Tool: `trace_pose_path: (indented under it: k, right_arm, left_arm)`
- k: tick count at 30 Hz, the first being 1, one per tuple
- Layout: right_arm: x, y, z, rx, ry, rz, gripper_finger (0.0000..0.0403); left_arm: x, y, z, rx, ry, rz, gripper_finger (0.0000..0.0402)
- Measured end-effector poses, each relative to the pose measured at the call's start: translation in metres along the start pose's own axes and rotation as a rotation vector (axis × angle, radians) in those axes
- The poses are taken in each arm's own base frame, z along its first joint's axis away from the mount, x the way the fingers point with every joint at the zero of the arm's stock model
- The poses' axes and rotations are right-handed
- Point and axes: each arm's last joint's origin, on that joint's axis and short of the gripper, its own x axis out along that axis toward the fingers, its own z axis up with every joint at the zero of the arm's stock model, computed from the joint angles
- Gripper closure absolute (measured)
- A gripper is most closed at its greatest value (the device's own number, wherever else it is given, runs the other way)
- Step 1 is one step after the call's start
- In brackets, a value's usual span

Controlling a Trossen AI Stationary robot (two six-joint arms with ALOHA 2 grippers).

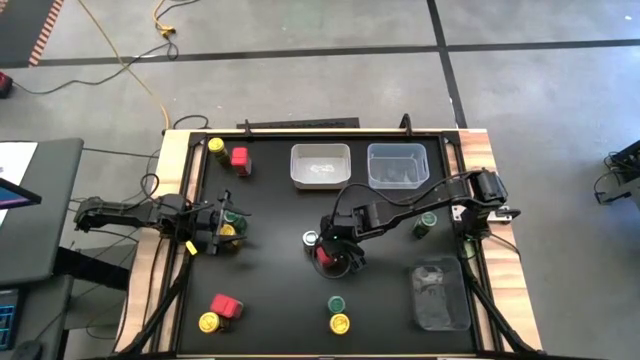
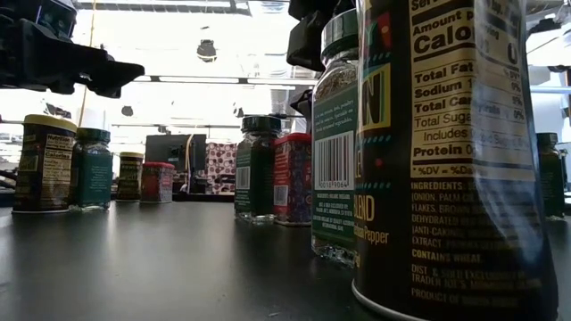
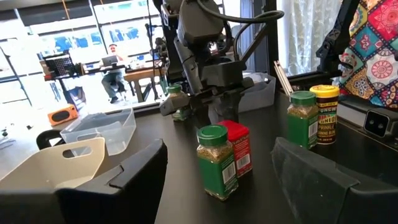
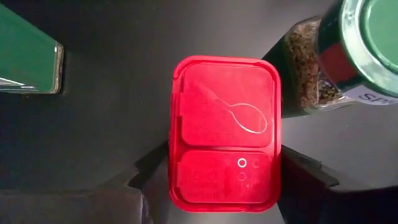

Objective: Sort spices by type
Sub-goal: Put the middle red seasoning can into the transparent bin

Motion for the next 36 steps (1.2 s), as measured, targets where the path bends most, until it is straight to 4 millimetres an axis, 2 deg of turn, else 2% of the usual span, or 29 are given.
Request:
trace_pose_path:
  k: [5,10,15,21,27,36]
  right_arm:
    - [-0.001,0.000,-0.002,0.017,0.016,0.005,0.0156]
    - [-0.014,0.001,-0.005,0.039,0.046,0.012,0.0157]
    - [-0.047,-0.006,-0.006,0.100,0.011,-0.014,0.0157]
    - [-0.098,-0.015,-0.019,0.151,0.013,-0.084,0.0158]
    - [-0.148,-0.026,-0.052,0.234,-0.002,-0.182,0.0158]
    - [-0.209,-0.042,-0.133,0.370,-0.015,-0.367,0.0158]
  left_arm:
    - [0.000,0.000,0.000,0.000,0.000,0.000,0.0123]
    - [0.000,0.000,0.000,0.000,0.000,0.000,0.0123]
    - [0.000,0.000,0.000,0.000,0.000,0.000,0.0123]
    - [0.000,0.000,0.000,0.000,0.000,0.000,0.0123]
    - [0.000,0.000,0.000,0.000,0.000,0.000,0.0123]
    - [0.000,0.000,0.000,0.000,0.000,0.000,0.0123]
